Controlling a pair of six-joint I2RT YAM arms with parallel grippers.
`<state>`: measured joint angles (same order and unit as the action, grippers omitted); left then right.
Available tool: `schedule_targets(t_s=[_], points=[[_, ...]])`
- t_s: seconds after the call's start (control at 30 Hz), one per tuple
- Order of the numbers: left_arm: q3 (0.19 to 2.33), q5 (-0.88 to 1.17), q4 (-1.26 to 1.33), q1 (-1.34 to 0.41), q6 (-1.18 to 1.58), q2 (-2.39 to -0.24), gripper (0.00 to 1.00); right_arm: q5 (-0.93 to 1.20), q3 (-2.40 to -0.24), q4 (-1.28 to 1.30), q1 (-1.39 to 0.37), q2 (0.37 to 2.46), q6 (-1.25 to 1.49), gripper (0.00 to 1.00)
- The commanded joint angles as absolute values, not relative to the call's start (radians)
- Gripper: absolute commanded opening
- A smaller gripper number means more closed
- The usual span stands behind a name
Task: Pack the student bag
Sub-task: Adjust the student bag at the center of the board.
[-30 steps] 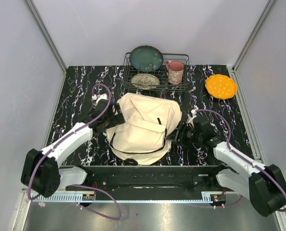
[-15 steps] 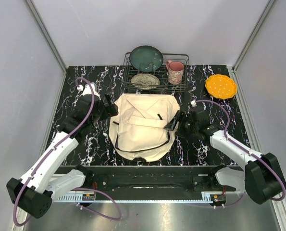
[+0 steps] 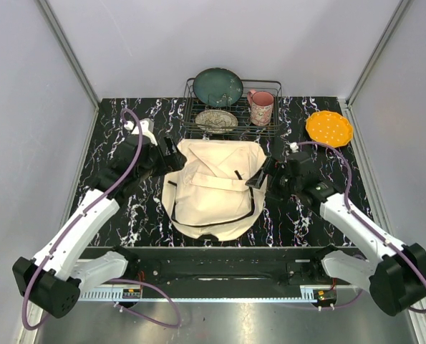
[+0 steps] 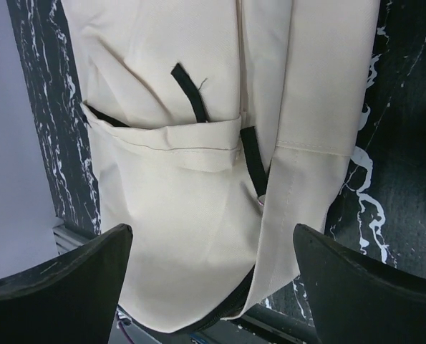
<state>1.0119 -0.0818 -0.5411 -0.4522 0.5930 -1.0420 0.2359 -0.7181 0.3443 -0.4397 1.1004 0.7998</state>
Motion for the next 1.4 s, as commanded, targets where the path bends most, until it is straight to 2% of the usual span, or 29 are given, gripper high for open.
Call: schedule_targets(t_s=[0.0,0.2,0.57,1.03,1.23,1.37], points=[[1.028,-0.006,-0.514,-0.449,0.615,-0.986,0.99,0.140,-0.781,0.462,-0.439,1.020,0.808,1.00],[1.046,0.057,-0.537,-0.448,0.637,-0.966,0.99,0.103,-0.779,0.494,-0.439,0.959,0.834,1.00],[0.963,0.041,-0.540,-0.448,0.663,-0.870,0.99,0.091,-0.709,0.477,-0.437,0.873,0.856,1.00],[1.122,0.054,-0.502,-0.448,0.664,-1.055,0.99,0.015,-0.749,0.471,-0.437,0.851,0.856,1.00],[1.221,0.052,-0.511,-0.448,0.781,-1.156,0.99,0.067,-0.788,0.557,-0.437,0.839,0.998,1.00],[1.276,0.081,-0.558,-0.448,0.801,-1.199,0.99,0.106,-0.837,0.668,-0.437,0.793,0.986,1.00]])
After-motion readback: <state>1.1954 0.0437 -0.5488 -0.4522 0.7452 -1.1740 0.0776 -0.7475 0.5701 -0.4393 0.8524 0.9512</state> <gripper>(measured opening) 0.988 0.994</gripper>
